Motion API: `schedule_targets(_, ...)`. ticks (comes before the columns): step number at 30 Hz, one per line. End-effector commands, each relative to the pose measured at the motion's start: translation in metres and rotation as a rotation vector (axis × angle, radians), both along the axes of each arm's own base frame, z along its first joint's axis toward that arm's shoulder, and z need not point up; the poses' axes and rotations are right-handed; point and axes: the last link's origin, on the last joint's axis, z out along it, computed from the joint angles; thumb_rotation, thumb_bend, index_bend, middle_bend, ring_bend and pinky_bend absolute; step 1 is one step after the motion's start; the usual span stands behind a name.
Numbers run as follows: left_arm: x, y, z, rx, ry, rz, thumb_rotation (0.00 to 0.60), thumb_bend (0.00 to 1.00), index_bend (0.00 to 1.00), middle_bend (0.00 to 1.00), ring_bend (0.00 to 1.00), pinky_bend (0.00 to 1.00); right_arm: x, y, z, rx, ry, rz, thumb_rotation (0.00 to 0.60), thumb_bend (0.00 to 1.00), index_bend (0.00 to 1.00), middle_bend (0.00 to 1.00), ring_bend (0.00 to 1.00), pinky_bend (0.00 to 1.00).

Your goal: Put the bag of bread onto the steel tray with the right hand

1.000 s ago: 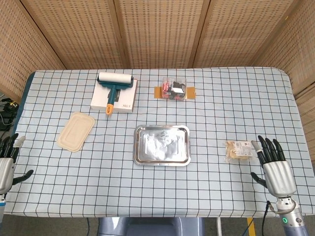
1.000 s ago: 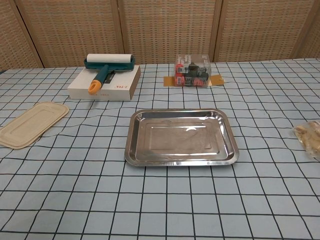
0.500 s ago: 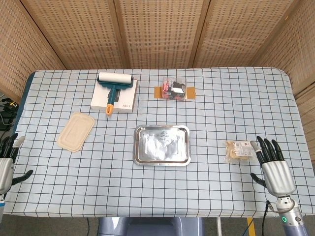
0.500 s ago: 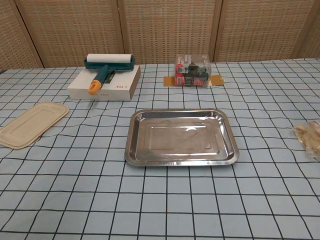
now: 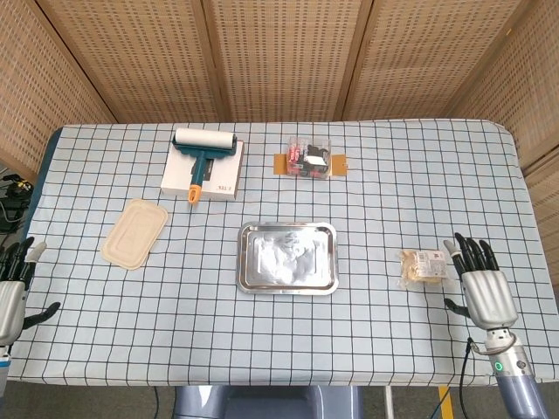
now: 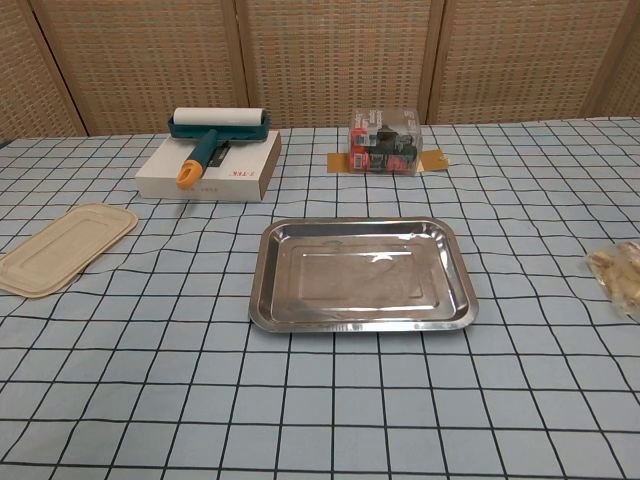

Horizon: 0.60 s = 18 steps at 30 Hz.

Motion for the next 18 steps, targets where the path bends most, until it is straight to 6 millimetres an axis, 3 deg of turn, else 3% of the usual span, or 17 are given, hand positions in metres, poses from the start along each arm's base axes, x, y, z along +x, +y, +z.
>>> schedule_targets(1, 0.000, 0.001, 0.000, 0.001, -0.002, 0.001, 0.600, 0.07, 0.00, 0.00, 0.00, 0.00, -0.007, -0.023, -0.007, 0.059, 0.018, -0.099, 0.600, 0.08, 0.03, 0.00, 0.00, 0.00)
schedule_targets(12, -0.001, 0.001, -0.001, -0.006, 0.003, 0.002, 0.600, 0.07, 0.00, 0.00, 0.00, 0.00, -0.029, -0.043, -0.021, 0.111, 0.008, -0.227, 0.600, 0.08, 0.00, 0.00, 0.00, 0.00)
schedule_targets(18, 0.000, 0.002, -0.003, -0.008, 0.006, 0.000, 0.600, 0.07, 0.00, 0.00, 0.00, 0.00, -0.039, -0.053, -0.028, 0.113, -0.014, -0.256, 0.600, 0.08, 0.03, 0.00, 0.00, 0.00)
